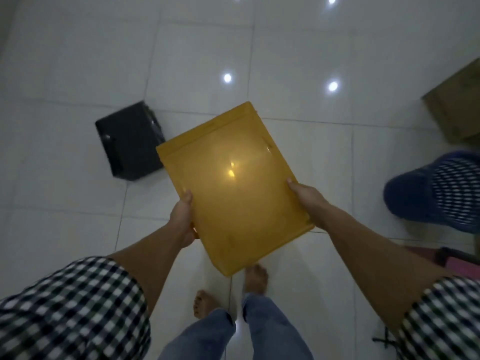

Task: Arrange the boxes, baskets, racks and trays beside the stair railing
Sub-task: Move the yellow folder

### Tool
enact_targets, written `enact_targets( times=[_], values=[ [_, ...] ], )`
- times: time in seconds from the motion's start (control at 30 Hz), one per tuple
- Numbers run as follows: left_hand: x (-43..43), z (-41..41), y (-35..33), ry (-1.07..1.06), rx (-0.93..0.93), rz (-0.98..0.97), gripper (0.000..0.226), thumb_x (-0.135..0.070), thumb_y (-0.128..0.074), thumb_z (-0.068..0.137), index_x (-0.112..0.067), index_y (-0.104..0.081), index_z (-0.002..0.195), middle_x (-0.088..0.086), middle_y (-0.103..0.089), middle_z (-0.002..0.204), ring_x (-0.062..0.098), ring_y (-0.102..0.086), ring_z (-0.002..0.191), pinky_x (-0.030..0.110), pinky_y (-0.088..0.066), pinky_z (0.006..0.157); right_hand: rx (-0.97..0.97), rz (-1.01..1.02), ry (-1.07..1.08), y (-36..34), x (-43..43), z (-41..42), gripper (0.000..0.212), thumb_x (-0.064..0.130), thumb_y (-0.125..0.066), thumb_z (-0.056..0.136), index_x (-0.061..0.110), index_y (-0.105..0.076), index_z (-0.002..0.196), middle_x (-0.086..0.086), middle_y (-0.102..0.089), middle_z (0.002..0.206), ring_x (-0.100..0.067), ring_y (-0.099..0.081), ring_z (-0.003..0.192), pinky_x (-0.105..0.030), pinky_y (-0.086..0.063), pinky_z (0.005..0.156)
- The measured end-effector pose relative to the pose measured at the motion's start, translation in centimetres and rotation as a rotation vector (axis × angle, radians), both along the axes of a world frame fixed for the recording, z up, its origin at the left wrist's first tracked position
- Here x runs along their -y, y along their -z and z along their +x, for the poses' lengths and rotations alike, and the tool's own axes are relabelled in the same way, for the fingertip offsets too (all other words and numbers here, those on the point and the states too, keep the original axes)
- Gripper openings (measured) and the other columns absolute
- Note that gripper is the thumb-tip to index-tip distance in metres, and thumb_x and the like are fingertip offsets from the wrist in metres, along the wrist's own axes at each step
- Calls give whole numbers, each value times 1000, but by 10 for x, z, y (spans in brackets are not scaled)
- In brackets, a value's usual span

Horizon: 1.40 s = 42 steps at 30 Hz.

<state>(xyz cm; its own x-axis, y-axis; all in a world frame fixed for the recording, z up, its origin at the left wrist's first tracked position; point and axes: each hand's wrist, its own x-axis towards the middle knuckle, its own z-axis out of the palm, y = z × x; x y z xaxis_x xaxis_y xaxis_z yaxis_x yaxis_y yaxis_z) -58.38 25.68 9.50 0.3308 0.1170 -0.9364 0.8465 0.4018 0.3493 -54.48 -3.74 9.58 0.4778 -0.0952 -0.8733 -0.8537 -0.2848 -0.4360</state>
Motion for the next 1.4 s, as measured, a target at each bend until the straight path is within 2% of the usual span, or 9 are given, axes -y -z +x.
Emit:
enact_targets(
  times=[0.17, 0.3, 0.4, 0.5, 0.67, 1.0, 1.13, 1.3, 1.4],
  values=[
    [70, 86, -65, 167, 110, -25, 57, -55, -39, 99, -24, -39, 146, 10, -60, 131, 33, -60, 113, 55, -49, 88, 28, 16, 267, -62, 65, 21, 72, 66, -45, 94, 14, -47, 144, -6, -57, 134, -29, -55, 106, -51, -45, 100],
    [129, 161, -95, 300, 173, -85, 45, -49, -40, 101, -16, -52, 131, 12, -67, 112, 31, -66, 100, 48, -54, 82, 32, 34, 465, -84, 107, 42, 72, 64, -45, 96, 12, -46, 145, -11, -56, 138, -31, -56, 106, -52, -45, 101],
    [172, 220, -101, 452, 158, -33, 45, -41, -44, 102, -11, -50, 136, 9, -66, 100, 28, -65, 90, 44, -53, 74, 42, 27, 608, -78, 134, 63, 75, 67, -44, 94, 12, -45, 145, -12, -56, 138, -34, -58, 112, -56, -44, 105],
    [212, 277, -93, 587, 155, -3, 52, -41, -43, 102, -6, -46, 141, 9, -65, 103, 28, -65, 91, 46, -53, 81, 12, 29, 762, -63, 153, 84, 77, 68, -43, 94, 13, -44, 147, -12, -54, 140, -36, -55, 119, -58, -42, 106],
    [303, 353, -82, 856, 159, 30, 53, -40, -34, 105, -7, -37, 147, 14, -55, 134, 32, -57, 107, 55, -44, 102, 1, 104, 975, -33, 200, 111, 86, 77, -43, 87, 14, -47, 146, -9, -58, 136, -33, -59, 115, -54, -45, 105],
    [520, 448, 12, 1198, 146, 81, 66, -50, -39, 100, -1, -38, 144, 19, -50, 140, 41, -53, 121, 58, -42, 103, -92, 79, 1210, 78, 358, 159, 106, 91, -39, 73, 18, -42, 150, -7, -51, 146, -33, -54, 124, -54, -42, 108],
    [590, 472, 41, 1297, 111, 119, 63, -49, -37, 102, -3, -38, 144, 16, -51, 139, 39, -51, 123, 53, -43, 100, -118, 45, 1309, 115, 404, 177, 98, 85, -42, 77, 20, -42, 150, -7, -50, 147, -32, -53, 126, -54, -41, 109],
    [654, 520, 131, 1479, 81, 58, 78, -67, -49, 88, -9, -45, 140, 14, -57, 135, 38, -58, 116, 59, -46, 98, -146, -4, 1394, 182, 440, 202, 89, 80, -36, 86, 18, -42, 149, -8, -47, 150, -34, -50, 129, -54, -39, 110],
    [695, 537, 171, 1624, 105, 8, 70, -67, -45, 89, -12, -50, 133, 11, -61, 129, 36, -61, 113, 59, -47, 97, -161, -6, 1489, 238, 448, 216, 89, 79, -34, 88, 15, -41, 150, -9, -44, 152, -34, -46, 134, -54, -36, 112]
  ],
)
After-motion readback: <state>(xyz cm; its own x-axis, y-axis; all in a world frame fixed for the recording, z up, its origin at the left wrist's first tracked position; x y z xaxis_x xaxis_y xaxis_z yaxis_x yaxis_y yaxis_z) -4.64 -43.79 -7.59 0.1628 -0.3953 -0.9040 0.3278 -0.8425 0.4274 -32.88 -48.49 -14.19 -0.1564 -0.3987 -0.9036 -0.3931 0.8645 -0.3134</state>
